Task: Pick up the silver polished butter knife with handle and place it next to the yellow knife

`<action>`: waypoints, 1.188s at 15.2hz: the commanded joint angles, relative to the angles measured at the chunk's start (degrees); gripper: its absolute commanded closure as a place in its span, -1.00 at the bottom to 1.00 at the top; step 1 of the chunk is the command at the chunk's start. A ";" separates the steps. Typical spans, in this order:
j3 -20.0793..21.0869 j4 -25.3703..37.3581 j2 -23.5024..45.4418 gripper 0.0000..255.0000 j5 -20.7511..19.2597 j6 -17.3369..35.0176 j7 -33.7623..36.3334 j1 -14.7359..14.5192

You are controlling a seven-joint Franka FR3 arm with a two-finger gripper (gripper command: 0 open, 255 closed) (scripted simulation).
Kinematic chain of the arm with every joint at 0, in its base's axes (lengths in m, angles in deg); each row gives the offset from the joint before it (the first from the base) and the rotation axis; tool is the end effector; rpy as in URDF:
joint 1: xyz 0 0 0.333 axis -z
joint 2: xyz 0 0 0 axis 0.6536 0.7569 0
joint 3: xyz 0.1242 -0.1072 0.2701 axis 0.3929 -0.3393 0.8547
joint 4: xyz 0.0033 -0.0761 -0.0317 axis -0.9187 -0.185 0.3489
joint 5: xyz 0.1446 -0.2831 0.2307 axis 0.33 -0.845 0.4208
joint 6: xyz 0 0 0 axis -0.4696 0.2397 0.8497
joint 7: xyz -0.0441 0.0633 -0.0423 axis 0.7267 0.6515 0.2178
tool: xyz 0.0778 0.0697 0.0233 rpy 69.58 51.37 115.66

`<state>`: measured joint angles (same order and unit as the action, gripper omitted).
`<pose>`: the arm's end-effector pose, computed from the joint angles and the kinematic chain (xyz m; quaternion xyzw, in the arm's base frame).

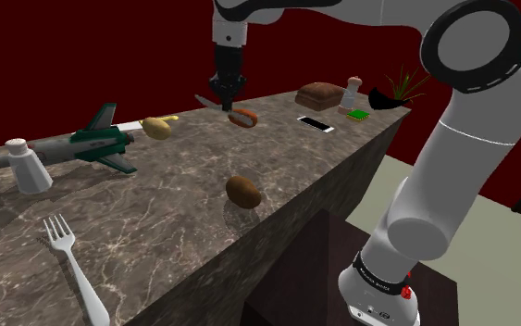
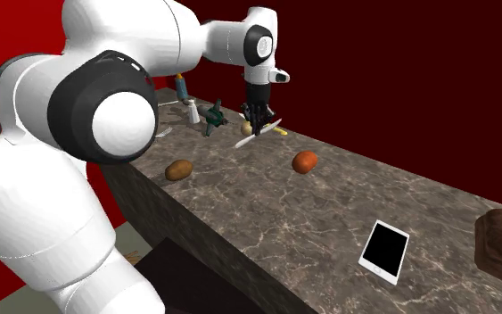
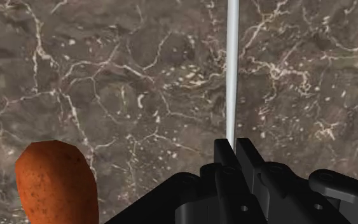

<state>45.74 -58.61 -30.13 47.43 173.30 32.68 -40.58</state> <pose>0.5624 0.0330 0.5585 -0.9984 0.0503 0.0257 0.0027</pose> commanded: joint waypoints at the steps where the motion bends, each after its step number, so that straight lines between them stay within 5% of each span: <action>1: 0.73 6.44 4.84 1.00 -0.27 -1.61 1.57 -0.78; 3: 1.18 11.11 8.31 1.00 -0.55 -2.80 2.68 -1.44; 18: 1.12 -0.56 8.23 1.00 -0.54 8.80 2.57 -1.40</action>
<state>46.89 -58.53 -22.08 46.91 181.24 35.31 -42.00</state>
